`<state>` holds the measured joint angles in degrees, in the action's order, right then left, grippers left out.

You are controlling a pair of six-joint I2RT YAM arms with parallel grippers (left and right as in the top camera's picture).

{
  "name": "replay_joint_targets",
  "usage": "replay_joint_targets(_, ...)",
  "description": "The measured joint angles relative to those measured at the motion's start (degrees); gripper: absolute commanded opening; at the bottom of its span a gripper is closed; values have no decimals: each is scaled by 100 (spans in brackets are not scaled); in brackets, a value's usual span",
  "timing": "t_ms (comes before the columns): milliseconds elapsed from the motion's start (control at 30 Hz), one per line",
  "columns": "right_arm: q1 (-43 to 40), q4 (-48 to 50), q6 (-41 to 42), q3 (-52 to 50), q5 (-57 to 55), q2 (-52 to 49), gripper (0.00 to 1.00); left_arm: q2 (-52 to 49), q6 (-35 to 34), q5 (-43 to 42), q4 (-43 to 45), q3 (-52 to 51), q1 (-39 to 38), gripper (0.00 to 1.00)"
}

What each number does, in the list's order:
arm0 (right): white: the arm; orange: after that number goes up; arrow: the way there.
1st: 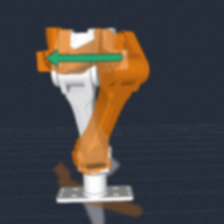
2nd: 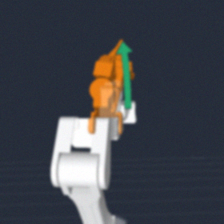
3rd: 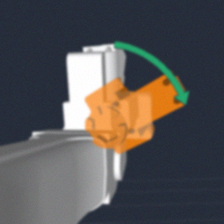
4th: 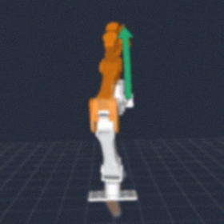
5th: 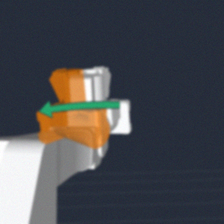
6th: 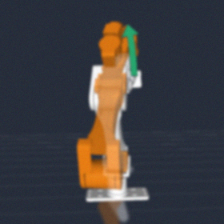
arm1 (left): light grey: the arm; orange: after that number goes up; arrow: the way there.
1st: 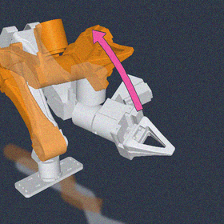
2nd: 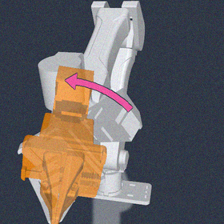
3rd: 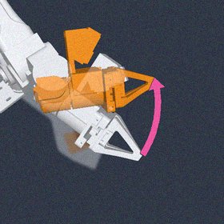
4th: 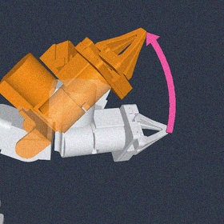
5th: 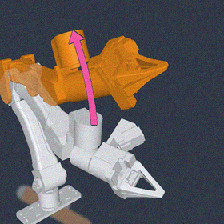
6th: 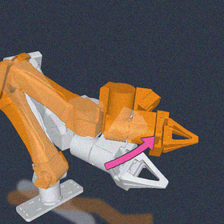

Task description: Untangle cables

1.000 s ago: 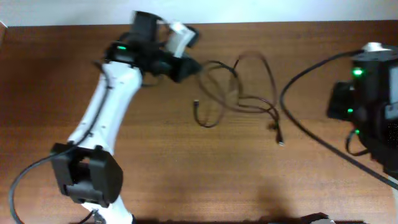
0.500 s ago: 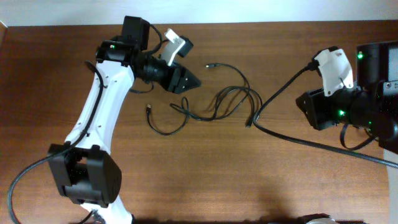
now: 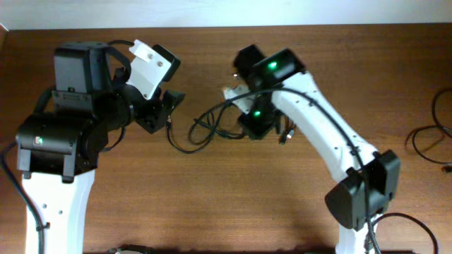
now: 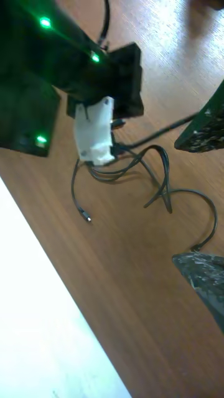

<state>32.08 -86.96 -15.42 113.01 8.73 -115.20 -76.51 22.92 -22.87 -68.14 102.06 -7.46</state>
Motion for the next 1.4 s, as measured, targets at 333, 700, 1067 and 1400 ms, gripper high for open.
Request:
replay_joint_targets(333,223,1720,-28,-1683,7,-26,32,0,0,44,-20,0,0,54)
replay_joint_targets(700,295,3373,804,-1799,63,-28,4,0,2,42,-46,0,0,54)
replay_joint_targets(1067,295,3355,968,-1799,-339,-28,28,0,2,42,-46,0,0,55)
replay_joint_targets(1400,295,3939,968,-1799,-544,-33,4,0,0,42,-46,0,0,54)
